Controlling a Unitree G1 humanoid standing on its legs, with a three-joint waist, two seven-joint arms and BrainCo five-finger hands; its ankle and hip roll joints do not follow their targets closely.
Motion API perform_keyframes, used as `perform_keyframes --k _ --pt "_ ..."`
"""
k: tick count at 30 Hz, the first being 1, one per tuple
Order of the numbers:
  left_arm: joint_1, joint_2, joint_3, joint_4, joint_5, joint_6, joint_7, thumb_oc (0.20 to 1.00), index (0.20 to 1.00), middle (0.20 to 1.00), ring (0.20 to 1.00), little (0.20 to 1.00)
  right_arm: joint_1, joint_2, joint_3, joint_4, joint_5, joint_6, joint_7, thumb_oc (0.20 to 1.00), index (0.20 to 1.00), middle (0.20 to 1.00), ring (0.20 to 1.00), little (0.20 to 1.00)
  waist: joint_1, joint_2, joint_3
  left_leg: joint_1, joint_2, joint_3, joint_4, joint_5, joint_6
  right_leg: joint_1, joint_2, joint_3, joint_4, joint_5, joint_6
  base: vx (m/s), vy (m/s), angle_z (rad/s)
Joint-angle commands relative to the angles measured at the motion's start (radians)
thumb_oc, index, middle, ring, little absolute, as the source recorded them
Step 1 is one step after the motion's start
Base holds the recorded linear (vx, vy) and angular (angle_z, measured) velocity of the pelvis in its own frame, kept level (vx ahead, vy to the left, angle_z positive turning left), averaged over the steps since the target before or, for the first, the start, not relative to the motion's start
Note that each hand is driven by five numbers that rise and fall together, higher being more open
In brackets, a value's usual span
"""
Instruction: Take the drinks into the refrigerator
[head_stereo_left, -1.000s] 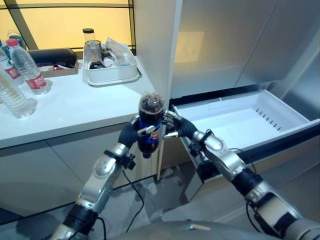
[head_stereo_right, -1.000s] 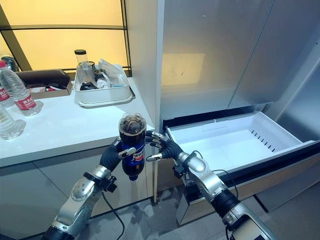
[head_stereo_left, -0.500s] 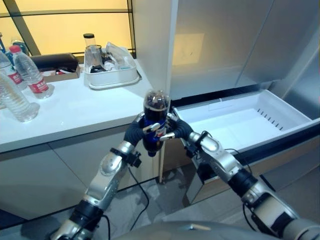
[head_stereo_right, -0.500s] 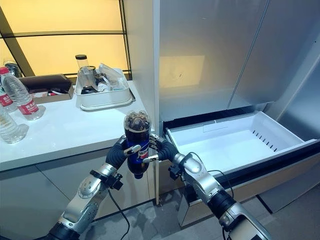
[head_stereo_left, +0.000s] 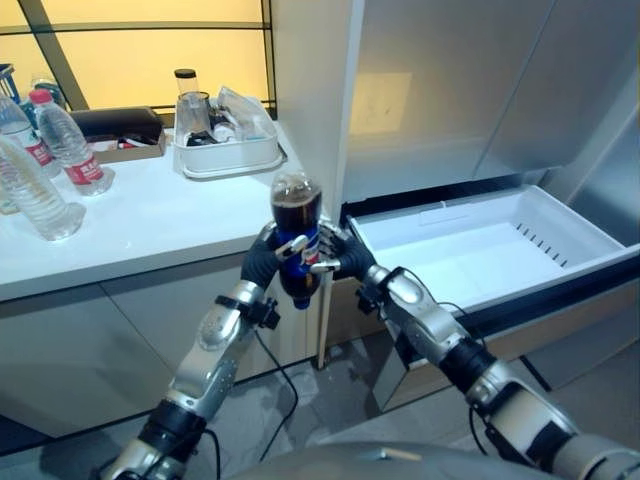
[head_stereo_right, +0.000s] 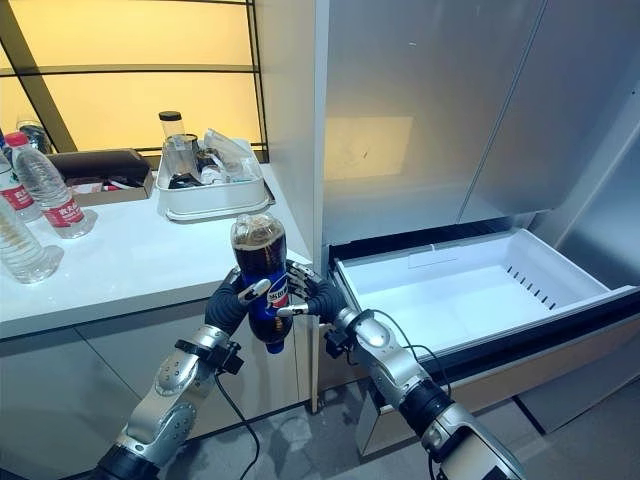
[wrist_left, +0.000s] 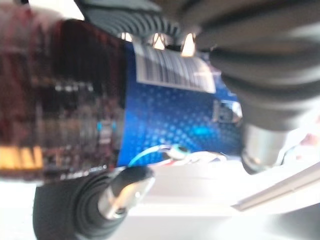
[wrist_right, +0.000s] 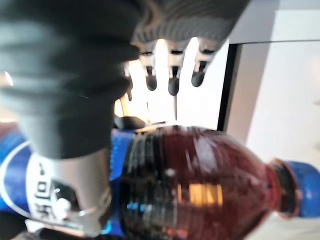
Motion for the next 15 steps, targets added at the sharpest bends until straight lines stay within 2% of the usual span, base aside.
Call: perform_keyframes --k 1,3,7,11,14,15 --pt "-0.278 -0.109 -0.168 -0.120 -0.021 -0.084 -0.053 0.200 0.200 0.200 0.200 0.200 -0.248 0.156 0.041 0.133 -0.058 -0.031 -0.084 1.000 1.000 1.000 1.000 1.000 0.024 0.004 -0.006 -0.098 -0.061 -0.106 0.010 0.004 0.064 0.110 0.029 -0.063 0.044 -0.143 0.010 0.00 0.000 0.00" --pt "-0.287 -0.105 -0.173 -0.126 -0.014 -0.083 -0.054 0.200 0.200 0.200 0.200 0.200 -0.267 0.158 0.071 0.165 -0.151 -0.018 -0.095 1.000 1.000 1.000 1.000 1.000 0.026 0.003 -0.007 -0.099 -0.062 -0.107 0.009 0.004 0.064 0.110 0.028 -0.064 0.045 -0.144 0.011 0.00 0.000 0.00" --pt "-0.289 -0.097 -0.166 -0.138 -0.013 -0.083 -0.049 0.200 0.200 0.200 0.200 0.200 -0.286 0.159 0.088 0.207 -0.235 -0.004 -0.102 1.000 1.000 1.000 1.000 1.000 0.030 0.001 -0.010 -0.099 -0.063 -0.110 0.009 0.003 0.064 0.112 0.026 -0.068 0.045 -0.145 0.012 0.00 0.000 0.00" --pt "-0.288 -0.096 -0.159 -0.133 -0.007 -0.086 -0.045 0.200 0.200 0.200 0.200 0.200 -0.276 0.152 0.089 0.217 -0.233 0.000 -0.096 1.000 1.000 1.000 1.000 1.000 0.032 -0.002 -0.009 -0.100 -0.063 -0.113 0.009 0.003 0.064 0.112 0.023 -0.069 0.047 -0.144 0.013 0.00 0.000 0.00" --pt "-0.282 -0.075 -0.137 -0.135 0.022 -0.088 -0.042 0.200 0.200 0.200 0.200 0.200 -0.261 0.120 0.084 0.166 -0.226 -0.001 -0.087 1.000 1.000 1.000 1.000 1.000 0.032 -0.003 -0.006 -0.101 -0.065 -0.114 0.010 0.003 0.065 0.109 0.022 -0.069 0.050 -0.144 0.014 0.00 0.000 0.00" --pt "-0.261 -0.054 -0.102 -0.136 0.041 -0.092 -0.042 0.200 0.200 0.200 0.200 0.200 -0.227 0.079 0.071 0.095 -0.197 -0.004 -0.065 1.000 1.000 1.000 1.000 1.000 0.031 -0.004 -0.005 -0.103 -0.066 -0.115 0.009 0.003 0.065 0.109 0.022 -0.070 0.050 -0.145 0.015 0.00 0.000 0.00"
